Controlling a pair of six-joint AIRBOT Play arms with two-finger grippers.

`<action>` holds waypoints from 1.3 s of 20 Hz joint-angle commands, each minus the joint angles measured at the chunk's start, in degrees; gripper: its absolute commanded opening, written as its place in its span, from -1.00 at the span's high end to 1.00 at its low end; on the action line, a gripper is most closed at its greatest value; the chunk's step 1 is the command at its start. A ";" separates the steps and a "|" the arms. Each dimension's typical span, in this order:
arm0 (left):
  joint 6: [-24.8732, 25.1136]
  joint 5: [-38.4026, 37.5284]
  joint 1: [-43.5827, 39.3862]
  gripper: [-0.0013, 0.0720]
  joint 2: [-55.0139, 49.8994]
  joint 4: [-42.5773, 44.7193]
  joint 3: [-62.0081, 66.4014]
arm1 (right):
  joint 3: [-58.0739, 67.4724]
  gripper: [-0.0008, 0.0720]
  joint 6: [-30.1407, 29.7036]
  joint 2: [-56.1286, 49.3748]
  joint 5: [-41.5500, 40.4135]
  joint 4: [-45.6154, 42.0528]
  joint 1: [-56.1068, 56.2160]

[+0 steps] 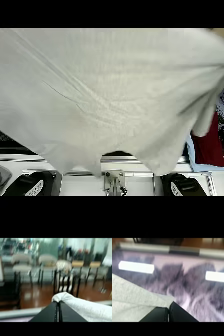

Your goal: Fold the shirts.

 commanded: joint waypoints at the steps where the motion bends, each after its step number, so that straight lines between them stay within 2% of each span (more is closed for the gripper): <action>1: -0.13 -7.98 0.07 0.87 -0.98 5.70 -12.72 | -8.79 0.78 -0.42 -6.05 11.72 2.71 0.07; 3: -0.13 -7.04 0.09 0.87 -2.54 5.73 -23.98 | -20.65 0.78 -0.42 -9.25 4.96 4.76 1.33; 5: -0.17 -3.48 0.09 0.87 -5.53 5.62 -33.48 | -31.32 0.78 0.44 -14.67 -9.27 5.27 3.08; 7: -0.17 2.45 0.15 0.87 -10.27 5.64 -38.27 | -34.40 0.78 2.45 -22.38 -21.46 9.03 3.34; 10: -0.28 9.05 1.20 0.87 -19.32 5.62 -38.66 | -33.75 0.78 4.42 -33.22 -38.77 20.79 3.34; 13: -6.38 9.81 1.70 0.87 -26.99 5.57 -38.69 | -33.73 0.78 4.90 -39.36 -48.61 36.33 3.34; 15: -12.02 8.35 1.68 0.84 -30.93 4.66 -38.69 | -33.75 0.76 4.85 -41.00 -48.37 37.20 3.34; 16: -13.14 6.73 1.68 0.56 -32.22 3.17 -38.69 | -33.73 0.54 4.37 -41.09 -47.43 37.22 3.21; 17: -12.98 4.52 1.68 0.08 -32.92 1.88 -38.66 | -33.73 -0.13 3.96 -40.76 -45.81 37.42 2.78; 18: -10.91 1.05 1.77 -0.17 -33.14 1.33 -38.64 | -33.68 -0.45 3.48 -40.06 -43.28 37.35 1.86; 20: -3.76 -10.19 3.19 -0.18 -33.07 1.88 -37.97 | -33.05 -0.45 -0.85 -37.53 -33.44 36.28 -2.14; 21: -1.49 -16.76 4.68 -0.24 -33.03 2.32 -37.57 | -32.79 -0.45 -2.21 -35.95 -27.80 34.71 -4.66; 22: 0.52 -24.33 6.58 -0.41 -32.85 2.58 -37.73 | -32.65 -0.45 -2.32 -34.05 -20.98 32.44 -7.67; 23: 2.73 -29.94 8.50 -0.47 -32.57 2.51 -38.56 | -32.65 -0.45 -2.58 -32.17 -14.64 30.05 -10.62; 24: 4.85 -32.41 10.54 -0.47 -31.65 1.86 -40.46 | -32.65 -0.44 -2.78 -30.36 -8.50 26.97 -13.44; 26: 7.56 -30.40 16.06 -0.47 -28.13 -4.50 -47.23 | -32.68 -0.44 -3.52 -26.69 3.08 18.73 -18.01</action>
